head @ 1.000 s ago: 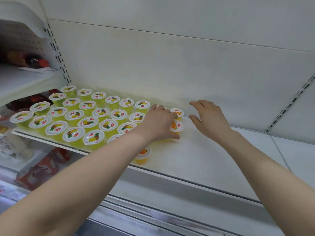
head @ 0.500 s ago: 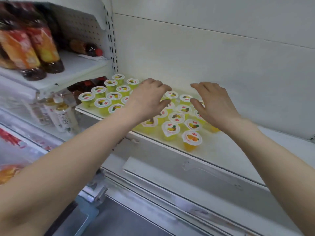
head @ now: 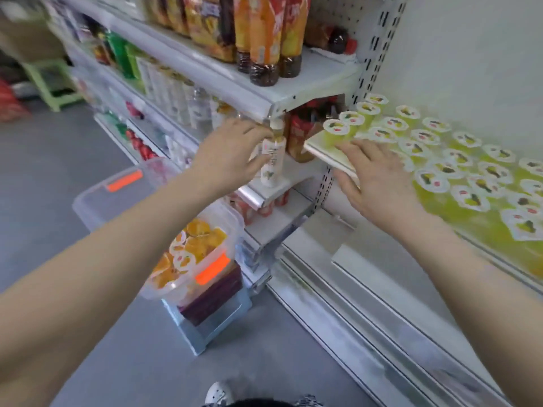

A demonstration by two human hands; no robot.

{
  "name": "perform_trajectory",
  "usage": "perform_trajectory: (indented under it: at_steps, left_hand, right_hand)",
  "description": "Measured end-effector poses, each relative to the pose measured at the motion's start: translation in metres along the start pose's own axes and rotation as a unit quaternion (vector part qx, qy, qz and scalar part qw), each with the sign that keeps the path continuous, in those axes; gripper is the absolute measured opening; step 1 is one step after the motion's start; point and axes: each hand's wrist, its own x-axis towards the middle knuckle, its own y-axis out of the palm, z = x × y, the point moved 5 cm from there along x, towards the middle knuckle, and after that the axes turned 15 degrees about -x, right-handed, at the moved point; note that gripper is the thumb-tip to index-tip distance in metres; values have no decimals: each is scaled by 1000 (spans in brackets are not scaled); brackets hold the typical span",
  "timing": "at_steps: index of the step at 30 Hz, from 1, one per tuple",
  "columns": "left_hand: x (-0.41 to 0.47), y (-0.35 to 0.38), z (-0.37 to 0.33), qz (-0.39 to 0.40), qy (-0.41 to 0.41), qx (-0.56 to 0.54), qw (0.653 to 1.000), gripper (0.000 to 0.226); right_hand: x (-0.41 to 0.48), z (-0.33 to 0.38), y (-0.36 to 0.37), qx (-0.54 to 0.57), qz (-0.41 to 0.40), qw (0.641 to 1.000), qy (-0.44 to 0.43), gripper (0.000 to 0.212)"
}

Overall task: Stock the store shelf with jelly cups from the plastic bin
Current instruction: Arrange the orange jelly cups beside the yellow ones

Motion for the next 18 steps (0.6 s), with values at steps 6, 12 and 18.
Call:
perform_trajectory:
  at_steps: [6,12,18]
  left_hand:
    - [-115,-12,114,31,-178,-3,984,40]
    - [-214,14,181,87,-335,-11,938,37]
    - [-253,37,209,81,-422,-18,903,33]
  right_hand:
    - [20,123,56,74,27,994,-74,46]
    - [27,216,121,142,128,964,-187,48]
    - [39,281,190,177,289,904,-260,57]
